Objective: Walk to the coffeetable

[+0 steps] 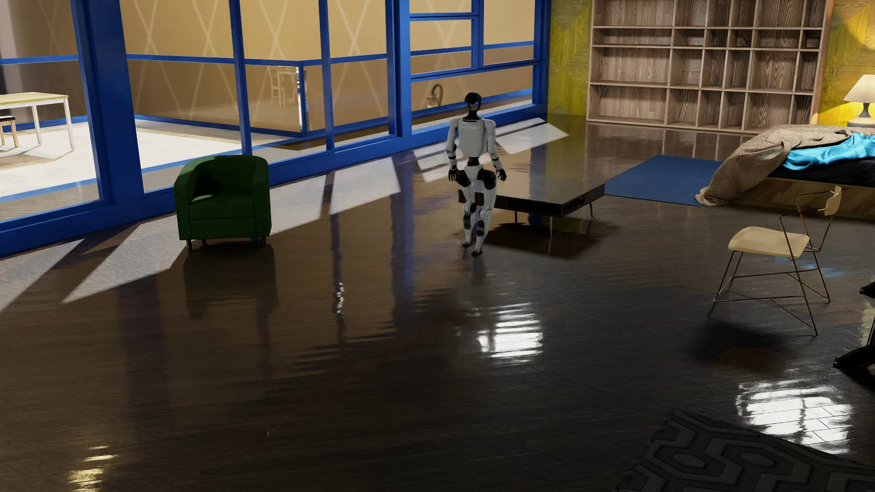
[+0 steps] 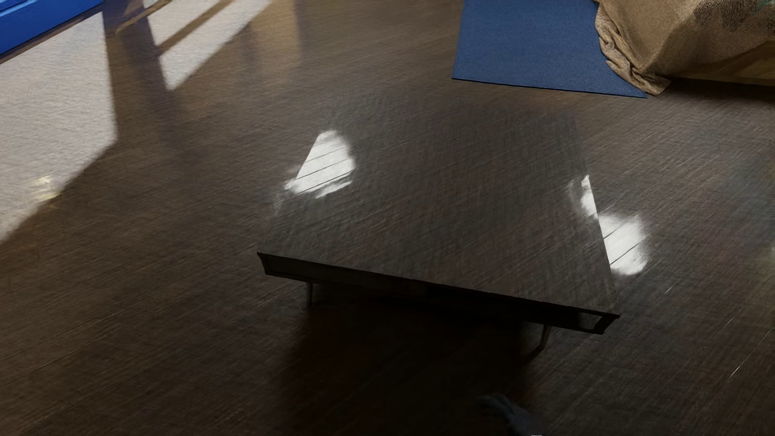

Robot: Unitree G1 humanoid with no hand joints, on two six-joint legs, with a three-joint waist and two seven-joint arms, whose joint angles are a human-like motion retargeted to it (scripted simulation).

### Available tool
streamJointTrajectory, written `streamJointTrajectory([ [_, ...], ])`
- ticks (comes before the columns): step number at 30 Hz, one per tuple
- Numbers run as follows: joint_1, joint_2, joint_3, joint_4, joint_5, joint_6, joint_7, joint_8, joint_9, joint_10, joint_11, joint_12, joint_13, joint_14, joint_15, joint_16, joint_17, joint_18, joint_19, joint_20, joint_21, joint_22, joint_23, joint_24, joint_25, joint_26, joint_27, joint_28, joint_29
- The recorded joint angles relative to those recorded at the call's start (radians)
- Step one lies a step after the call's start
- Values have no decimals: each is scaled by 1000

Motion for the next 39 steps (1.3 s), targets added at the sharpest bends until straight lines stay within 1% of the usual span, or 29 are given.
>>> streamJointTrajectory([
  [1, 22, 22, 10, -40, 7, -4, -97, 28, 0, -90, -6, 9, -6, 123, -3, -5, -4, -17, 3, 1, 17, 4, -4, 7, 4, 0, -1, 0, 6],
  [2, 34, 41, 15, -46, 12, -6, -122, 52, 3, -80, 1, 16, -11, 134, -8, -10, -3, -4, 7, 1, 28, 12, -3, 15, 7, 1, 5, -1, 6],
  [3, 49, 58, 17, -35, 16, -8, -104, 76, 4, -60, 10, 22, -16, 97, -9, -17, 0, 8, 19, 0, 34, 21, 5, 24, 10, 3, 16, -5, 2],
  [5, 107, 91, 17, -8, 10, -17, -38, 127, -2, -95, 8, 27, -23, 86, 25, -40, 10, 36, 54, 0, 28, 48, 34, 37, 17, 13, 49, -29, -12],
  [7, 158, 100, 12, 2, -7, -29, 16, 174, -12, -152, 18, 7, -12, 93, 71, -53, 19, 55, 100, -21, 16, 74, 57, 55, 24, 12, 71, -95, -13],
  [8, 177, 101, 10, 0, -16, -34, 35, 195, -15, -171, 28, -14, 2, 92, 88, -49, 18, 62, 124, -44, 18, 78, 60, 75, 26, 2, 67, -131, -8],
  [9, 193, 103, 11, -4, -25, -39, 49, 212, -17, -181, 38, -39, 21, 86, 100, -45, 10, 68, 143, -62, 27, 77, 59, 99, 25, -11, 55, -150, -1],
  [10, 206, 107, 12, -9, -33, -43, 61, 223, -18, -185, 45, -60, 34, 77, 107, -41, 2, 74, 159, -70, 42, 62, 65, 111, 20, -17, 47, -151, 9],
  [11, 216, 113, 14, -15, -42, -48, 70, 230, -19, -186, 48, -78, 48, 68, 113, -40, -4, 79, 173, -58, 63, 48, 74, 107, 13, -25, 53, -135, 20],
  [14, 244, 136, 19, -34, -64, -61, 87, 252, -26, -188, 43, -121, 71, 43, 130, -68, -21, 90, 202, 9, 94, -5, 130, 47, -7, -25, 95, -77, 61],
  [15, 252, 142, 21, -39, -70, -65, 91, 259, -29, -190, 43, -133, 72, 35, 137, -76, -24, 92, 209, 19, 98, -20, 146, 33, -11, -26, 105, -64, 69],
  [17, 263, 143, 24, -48, -79, -71, 98, 271, -34, -191, 55, -153, 69, 18, 149, -82, -30, 96, 210, 11, 100, -39, 160, 28, -15, -30, 110, -53, 74],
  [21, 281, 133, 21, -69, -96, -82, 99, 280, -40, -198, 98, -180, 63, -9, 161, -75, -27, 101, 210, -64, 79, -12, 112, 49, 9, -42, 90, -75, 37],
  [24, 286, 123, 20, -86, -109, -88, 97, 276, -43, -193, 131, -185, 53, -25, 167, -81, -20, 109, 210, -96, 80, 60, 66, 69, 25, -20, 76, -80, 19],
  [26, 287, 110, 21, -96, -118, -93, 95, 273, -44, -191, 160, -175, 41, -34, 172, -91, -20, 114, 210, -90, 88, 107, 39, 71, 31, -3, 71, -74, 20],
  [29, 282, 80, 23, -114, -132, -100, 91, 267, -48, -182, 217, -145, 31, -46, 180, -91, -32, 121, 216, -91, 90, 151, 17, 84, 41, -2, 64, -77, 20],
  [30, 279, 71, 25, -121, -136, -103, 90, 266, -48, -176, 237, -138, 27, -51, 184, -94, -35, 123, 219, -93, 88, 154, 20, 89, 43, 6, 62, -84, 20],
  [39, 269, -9, 34, -162, -173, -126, 84, 252, -50, -149, 394, -89, 27, -77, 220, -77, -65, 130, 259, -46, 80, 148, 85, 89, 22, 22, 80, -81, 44],
])
